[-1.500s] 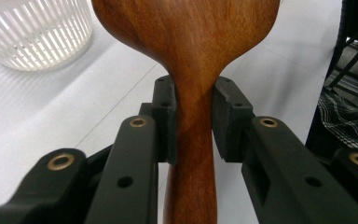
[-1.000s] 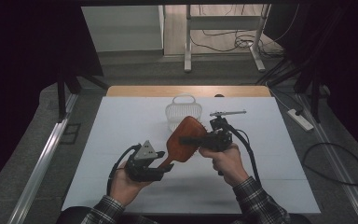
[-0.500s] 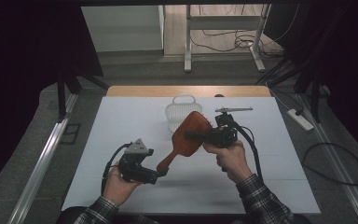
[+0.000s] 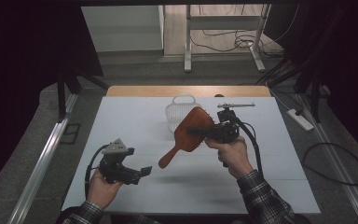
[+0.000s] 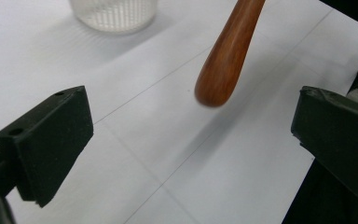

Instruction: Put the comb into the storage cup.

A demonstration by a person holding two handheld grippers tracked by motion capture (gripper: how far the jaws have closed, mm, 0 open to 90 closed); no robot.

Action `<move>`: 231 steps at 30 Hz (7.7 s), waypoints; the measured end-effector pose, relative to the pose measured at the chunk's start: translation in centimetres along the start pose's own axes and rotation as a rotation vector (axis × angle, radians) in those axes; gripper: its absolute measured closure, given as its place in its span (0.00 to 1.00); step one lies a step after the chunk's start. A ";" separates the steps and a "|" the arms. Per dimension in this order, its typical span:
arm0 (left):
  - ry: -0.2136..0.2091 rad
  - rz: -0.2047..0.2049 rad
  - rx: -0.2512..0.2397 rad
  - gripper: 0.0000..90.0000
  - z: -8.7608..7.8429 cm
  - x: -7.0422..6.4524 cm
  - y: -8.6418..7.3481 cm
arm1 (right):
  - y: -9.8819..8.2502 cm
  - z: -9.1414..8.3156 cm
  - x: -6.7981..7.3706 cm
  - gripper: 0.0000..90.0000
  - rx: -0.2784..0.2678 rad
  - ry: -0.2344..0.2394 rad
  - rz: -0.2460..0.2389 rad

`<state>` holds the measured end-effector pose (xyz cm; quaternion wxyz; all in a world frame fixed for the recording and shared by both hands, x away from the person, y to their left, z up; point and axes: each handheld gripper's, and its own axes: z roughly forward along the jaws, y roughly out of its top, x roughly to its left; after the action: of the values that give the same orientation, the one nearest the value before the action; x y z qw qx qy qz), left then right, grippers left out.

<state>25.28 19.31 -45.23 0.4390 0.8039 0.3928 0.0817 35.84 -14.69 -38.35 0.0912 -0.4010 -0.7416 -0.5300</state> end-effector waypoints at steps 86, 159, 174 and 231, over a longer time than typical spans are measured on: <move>0.162 -0.032 0.095 0.00 -4.8 2.2 -5.6 | 10.2 -0.1 -3.5 0.62 -0.142 -0.217 0.017; 0.141 -0.017 0.123 0.00 -4.6 2.2 -5.6 | 7.6 6.9 -7.9 0.61 -0.043 -0.390 0.034; 0.146 -0.010 0.135 0.00 -4.5 2.2 -5.5 | 6.9 6.6 -8.7 0.58 -0.065 -0.373 0.059; 0.147 -0.006 0.142 0.00 -4.4 2.1 -5.5 | 5.9 5.5 -10.0 0.12 0.024 -0.523 -0.086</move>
<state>21.56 25.30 -47.25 0.3512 0.8237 0.4310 0.1112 48.12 -14.23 -42.07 -0.1214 -0.4916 -0.7626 -0.4025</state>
